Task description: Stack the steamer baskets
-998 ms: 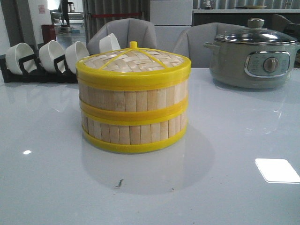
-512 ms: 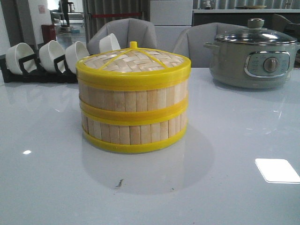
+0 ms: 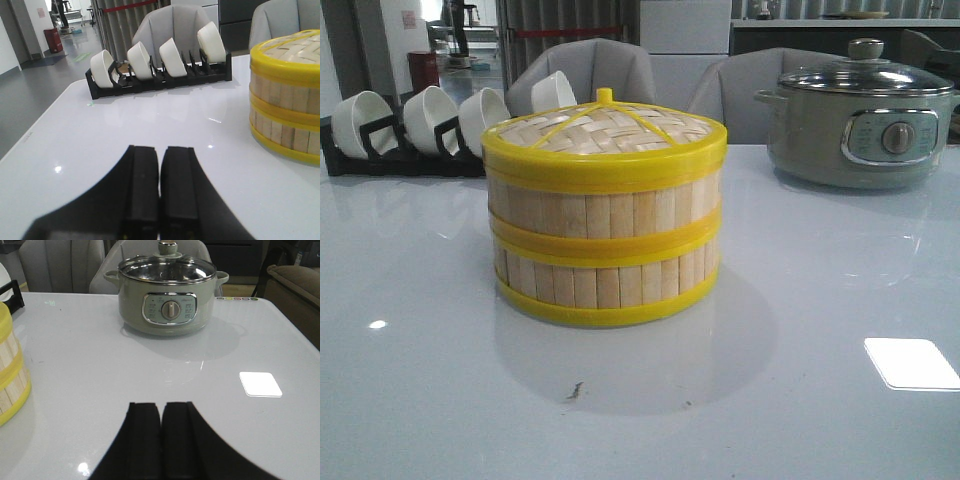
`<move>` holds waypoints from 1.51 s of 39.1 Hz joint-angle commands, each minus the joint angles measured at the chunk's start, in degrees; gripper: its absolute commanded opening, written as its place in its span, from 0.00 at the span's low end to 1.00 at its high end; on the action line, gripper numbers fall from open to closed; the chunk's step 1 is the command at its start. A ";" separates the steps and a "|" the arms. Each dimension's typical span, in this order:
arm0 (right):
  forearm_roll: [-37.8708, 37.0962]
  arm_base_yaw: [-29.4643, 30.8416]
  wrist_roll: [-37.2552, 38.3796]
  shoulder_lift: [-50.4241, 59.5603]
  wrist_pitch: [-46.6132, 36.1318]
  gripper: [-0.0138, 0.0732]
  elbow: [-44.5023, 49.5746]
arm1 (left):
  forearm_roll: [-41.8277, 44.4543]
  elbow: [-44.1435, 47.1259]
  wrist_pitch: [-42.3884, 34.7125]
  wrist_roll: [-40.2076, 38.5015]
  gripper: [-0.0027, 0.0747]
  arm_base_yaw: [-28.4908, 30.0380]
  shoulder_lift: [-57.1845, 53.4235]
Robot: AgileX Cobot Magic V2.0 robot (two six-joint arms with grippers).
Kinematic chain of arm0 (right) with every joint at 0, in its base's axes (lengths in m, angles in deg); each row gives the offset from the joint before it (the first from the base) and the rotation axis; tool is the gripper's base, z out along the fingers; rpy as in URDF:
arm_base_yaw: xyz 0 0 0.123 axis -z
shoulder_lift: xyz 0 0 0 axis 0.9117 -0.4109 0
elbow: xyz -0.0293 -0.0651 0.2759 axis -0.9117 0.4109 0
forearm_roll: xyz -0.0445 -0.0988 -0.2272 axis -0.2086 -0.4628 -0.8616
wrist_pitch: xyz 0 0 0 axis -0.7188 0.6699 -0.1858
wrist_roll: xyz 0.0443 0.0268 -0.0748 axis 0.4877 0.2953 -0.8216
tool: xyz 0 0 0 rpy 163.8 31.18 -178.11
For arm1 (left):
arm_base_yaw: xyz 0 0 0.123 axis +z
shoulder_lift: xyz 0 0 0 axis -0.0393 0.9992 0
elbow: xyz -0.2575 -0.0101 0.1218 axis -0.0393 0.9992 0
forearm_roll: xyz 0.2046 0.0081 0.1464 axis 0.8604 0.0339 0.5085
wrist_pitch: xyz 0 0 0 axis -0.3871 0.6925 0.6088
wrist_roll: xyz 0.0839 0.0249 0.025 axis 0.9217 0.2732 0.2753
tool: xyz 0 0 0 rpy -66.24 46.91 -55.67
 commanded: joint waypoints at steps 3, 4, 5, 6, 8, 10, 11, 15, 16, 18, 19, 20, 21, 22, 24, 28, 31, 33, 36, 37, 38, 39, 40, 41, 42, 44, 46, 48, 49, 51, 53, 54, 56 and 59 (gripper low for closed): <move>-0.04 0.30 -0.44 -0.25 -4.89 0.19 -1.67 | 0.17 0.09 -4.29 -0.05 0.15 -0.06 -0.87; -0.04 0.30 -0.44 -0.25 -4.89 0.19 -1.67 | 0.17 0.09 -4.29 -0.05 0.15 -0.06 -0.87; -0.04 0.30 -0.44 -0.25 -4.89 0.19 -1.67 | 0.17 0.09 -4.29 -0.05 0.15 -0.06 -0.87; -0.04 0.30 -0.44 -0.25 -4.89 0.19 -1.67 | 0.17 0.09 -4.29 -0.05 0.15 -0.06 -0.87; -0.04 0.30 -0.44 -0.25 -4.89 0.19 -1.67 | 0.17 0.09 -4.29 -0.05 0.15 -0.06 -0.87; -0.04 0.30 -0.44 -0.25 -4.89 0.19 -1.67 | 0.17 0.09 -4.29 -0.05 0.15 -0.06 -0.87; -0.04 0.30 -0.44 -0.25 -4.89 0.19 -1.67 | 0.17 0.09 -4.29 -0.05 0.15 -0.06 -0.87; -0.04 0.30 -0.44 -0.25 -4.89 0.19 -1.67 | 0.17 0.09 -4.29 -0.05 0.15 -0.06 -0.87; -0.04 0.30 -0.44 -0.25 -4.89 0.19 -1.67 | 0.17 0.09 -4.29 -0.05 0.15 -0.06 -0.87; -0.04 0.30 -0.44 0.45 -4.83 0.19 -1.67 | 0.17 0.09 -4.29 -0.05 0.15 -0.06 -0.87; -0.04 0.30 -0.44 1.13 -4.76 0.19 -1.67 | 0.17 0.09 -4.29 -0.05 0.15 -0.06 -0.87; 0.03 0.30 -0.38 1.70 -4.74 0.19 -1.67 | 0.17 0.09 -4.29 -0.05 0.15 -0.06 -0.87; 0.34 0.30 0.06 2.46 -4.67 0.19 -1.67 | 0.17 0.09 -4.29 -0.05 0.15 -0.06 -0.87; 1.31 0.19 0.78 3.10 -4.62 0.19 -1.67 | 0.17 0.09 -4.29 -0.05 0.15 -0.06 -0.87; 1.45 0.14 0.99 4.89 -3.81 0.19 -1.67 | 0.17 0.09 -4.29 -0.05 0.15 -0.06 -0.87; 1.03 0.14 0.94 8.48 -0.76 0.19 -0.57 | 0.17 0.09 -4.29 -0.05 0.15 -0.06 -0.87; 1.03 0.14 0.94 11.70 0.00 0.19 1.93 | 0.17 0.09 -4.29 -0.05 0.15 -0.06 -0.87; 1.03 0.14 0.99 13.76 0.00 0.19 3.99 | 0.17 0.09 -4.29 -0.05 0.15 -0.06 -0.87; 1.03 0.14 1.04 17.04 -0.37 0.19 7.25 | 0.17 0.09 -4.29 -0.05 0.15 -0.06 -0.87; 1.10 0.14 1.04 17.90 -0.46 0.19 8.04 | 0.17 0.09 -4.29 -0.05 0.15 -0.06 -0.87; 1.09 0.14 1.17 19.24 -0.54 0.19 9.22 | 0.17 0.09 -4.29 -0.05 0.15 -0.06 -0.87; 1.13 0.14 1.26 19.96 -0.61 0.19 9.84 | 0.17 0.09 -4.29 -0.05 0.15 -0.06 -0.87; 1.29 0.14 1.32 20.84 -0.61 0.19 10.54 | 0.17 0.09 -4.29 -0.05 0.15 -0.06 -0.87; 1.50 0.14 1.46 21.43 -0.61 0.19 11.01 | 0.17 0.09 -4.29 -0.05 0.15 -0.06 -0.87; 1.57 0.14 1.73 22.13 -0.61 0.19 11.54 | 0.17 0.09 -4.29 -0.05 0.15 -0.06 -0.87; 1.57 0.14 1.96 23.21 0.36 0.19 11.85 | 0.17 0.09 -4.29 -0.05 0.15 -0.06 -0.87; 1.57 0.14 1.97 23.66 0.84 0.19 11.85 | 0.17 0.09 -4.29 -0.05 0.15 -0.06 -0.87; 1.57 0.14 1.97 23.61 0.75 0.19 11.85 | 0.17 0.09 -4.29 -0.05 0.15 -0.06 -0.87; 1.57 0.14 1.97 23.61 0.75 0.19 11.85 | 0.17 0.09 -4.29 -0.05 0.15 -0.06 -0.87; 1.57 0.14 1.97 23.61 0.75 0.19 11.85 | 0.17 0.09 -4.29 -0.05 0.15 -0.06 -0.75; 1.57 0.14 1.97 23.61 0.69 0.19 11.85 | 0.17 0.09 -4.29 -0.05 0.15 -0.06 -0.75; 1.57 0.14 1.97 23.61 0.69 0.19 11.85 | 0.17 0.09 -4.29 -0.05 0.15 -0.06 -0.75; 1.57 0.14 1.97 23.61 0.65 0.19 11.85 | 0.17 0.09 -4.29 -0.05 0.15 -0.06 -0.75; 1.57 0.14 1.97 23.61 0.65 0.19 11.85 | 0.17 0.09 -4.29 -0.05 0.15 -0.06 -0.75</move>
